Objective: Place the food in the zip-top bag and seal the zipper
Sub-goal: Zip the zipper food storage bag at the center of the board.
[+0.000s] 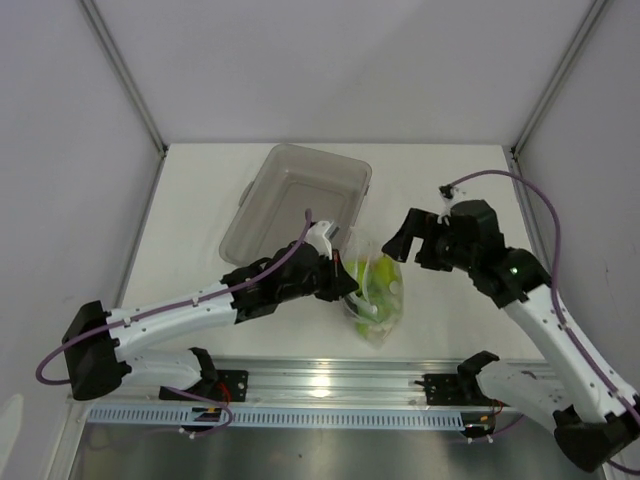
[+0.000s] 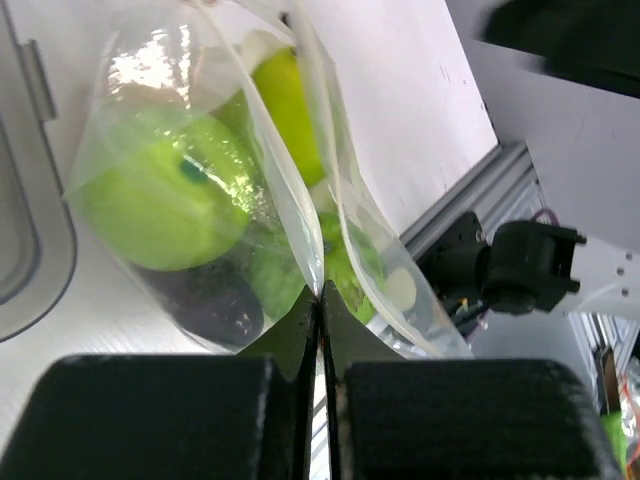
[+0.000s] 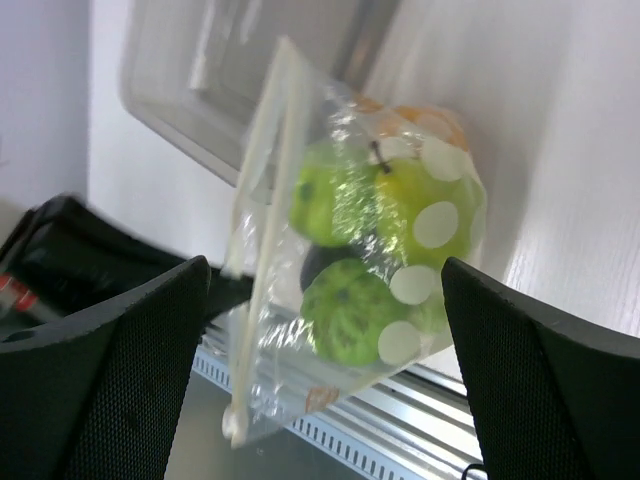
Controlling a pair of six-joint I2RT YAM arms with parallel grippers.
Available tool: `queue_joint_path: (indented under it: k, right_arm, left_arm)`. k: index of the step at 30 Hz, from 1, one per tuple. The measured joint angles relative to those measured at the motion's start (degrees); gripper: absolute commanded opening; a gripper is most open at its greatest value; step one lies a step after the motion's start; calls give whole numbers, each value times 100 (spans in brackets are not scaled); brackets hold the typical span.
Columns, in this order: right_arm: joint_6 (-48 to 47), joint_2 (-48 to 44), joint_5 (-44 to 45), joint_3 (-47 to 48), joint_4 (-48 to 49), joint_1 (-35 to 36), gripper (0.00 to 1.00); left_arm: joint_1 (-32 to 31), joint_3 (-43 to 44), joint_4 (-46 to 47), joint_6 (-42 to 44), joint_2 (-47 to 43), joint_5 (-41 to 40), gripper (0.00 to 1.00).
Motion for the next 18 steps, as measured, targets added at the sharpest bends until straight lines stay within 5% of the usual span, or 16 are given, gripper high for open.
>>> queue_joint_path:
  k: [9, 18]
  right_arm:
    - [-240, -1394, -675, -271, -420, 393, 98]
    - [-74, -1196, -212, -339, -645, 2433, 90]
  left_arm:
    - [0, 542, -323, -330, 22, -763, 0]
    - [-4, 719, -492, -581, 79, -1069, 1]
